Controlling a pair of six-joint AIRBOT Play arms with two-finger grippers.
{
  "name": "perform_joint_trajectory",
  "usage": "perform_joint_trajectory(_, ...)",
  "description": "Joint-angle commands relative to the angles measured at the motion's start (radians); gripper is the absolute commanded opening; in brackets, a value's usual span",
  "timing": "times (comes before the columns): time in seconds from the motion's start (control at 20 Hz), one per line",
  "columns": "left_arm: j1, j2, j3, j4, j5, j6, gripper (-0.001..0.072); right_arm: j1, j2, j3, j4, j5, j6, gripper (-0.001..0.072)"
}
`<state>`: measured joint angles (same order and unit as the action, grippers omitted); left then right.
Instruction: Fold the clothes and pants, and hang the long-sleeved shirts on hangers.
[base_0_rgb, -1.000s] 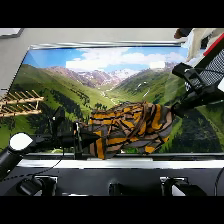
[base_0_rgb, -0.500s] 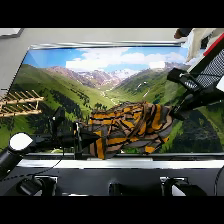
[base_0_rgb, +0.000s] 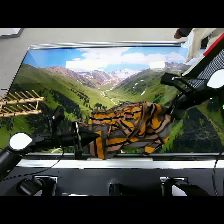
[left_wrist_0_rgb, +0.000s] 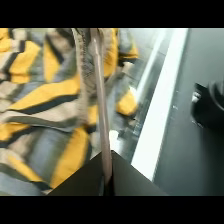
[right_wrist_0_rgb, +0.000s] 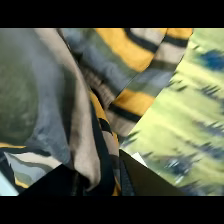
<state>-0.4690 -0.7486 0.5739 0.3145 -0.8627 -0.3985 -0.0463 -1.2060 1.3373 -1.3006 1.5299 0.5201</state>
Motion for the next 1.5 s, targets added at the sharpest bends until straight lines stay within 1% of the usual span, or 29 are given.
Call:
perform_joint_trajectory(0.0,-0.001,0.000,0.001,-0.001,-0.011,0.003,0.0020,0.001,-0.005,0.000,0.027,0.112,-0.043,0.0032)
perform_joint_trajectory(0.3,-0.001,0.000,0.001,-0.001,-0.011,-0.007,0.0029,0.001,0.033,0.000,0.024,0.117,-0.029,0.0031)
perform_joint_trajectory(0.4,0.000,0.001,0.001,-0.001,-0.002,-0.055,0.0154,0.001,0.069,0.000,0.021,0.111,-0.021,0.0029)
perform_joint_trajectory(0.45,0.000,0.001,0.001,-0.001,0.012,-0.100,0.0246,0.001,0.092,0.000,0.021,0.093,-0.005,0.0029)
perform_joint_trajectory(0.5,0.000,0.001,0.001,-0.001,0.035,-0.158,0.0386,0.001,0.114,0.000,0.024,0.077,0.014,0.0028)
perform_joint_trajectory(0.55,0.000,0.001,0.001,-0.001,0.065,-0.224,0.0471,0.001,0.137,0.000,0.033,0.061,0.048,0.0027)
perform_joint_trajectory(0.6,0.000,0.003,0.001,-0.001,0.103,-0.294,0.0517,0.001,0.157,0.000,0.029,0.048,0.079,0.0026)
perform_joint_trajectory(0.65,0.002,0.007,0.001,-0.001,0.142,-0.359,0.0606,0.001,0.178,0.000,0.015,0.037,0.101,0.0025)
perform_joint_trajectory(0.7,0.002,0.011,0.001,0.000,0.179,-0.410,0.0622,0.001,0.195,0.000,-0.004,0.030,0.114,0.0024)
perform_joint_trajectory(0.8,0.003,0.020,0.001,0.011,0.222,-0.424,0.0622,0.001,0.228,0.000,-0.006,0.016,0.160,0.0023)
perform_joint_trajectory(0.85,0.013,0.029,0.001,0.030,0.240,-0.457,0.0622,0.001,0.246,0.000,-0.005,0.016,0.163,0.0023)
perform_joint_trajectory(0.9,0.031,0.035,0.001,0.055,0.259,-0.544,0.0622,0.001,0.267,0.000,-0.005,0.015,0.161,0.0023)
perform_joint_trajectory(1.0,0.102,0.037,0.001,0.118,0.242,-0.791,0.0622,0.001,0.302,0.000,0.001,0.016,0.166,0.0023)
perform_joint_trajectory(1.05,0.135,0.030,0.001,0.166,0.206,-0.869,0.0622,0.001,0.317,0.000,0.012,0.017,0.176,0.0023)
perform_joint_trajectory(1.1,0.148,0.016,0.001,0.194,0.181,-0.913,0.0622,0.001,0.327,0.000,0.022,0.024,0.180,0.0023)
perform_joint_trajectory(1.25,0.113,-0.099,0.045,0.204,0.175,-0.977,0.0622,0.001,0.337,0.000,0.042,0.044,0.185,0.0024)
perform_joint_trajectory(1.35,0.061,-0.238,0.129,0.260,0.184,-1.028,0.0622,0.001,0.337,0.000,0.042,0.038,0.187,0.0024)
perform_joint_trajectory(1.45,0.005,-0.392,0.251,0.315,0.209,-1.044,0.0615,0.001,0.335,0.000,0.043,0.039,0.188,0.0025)
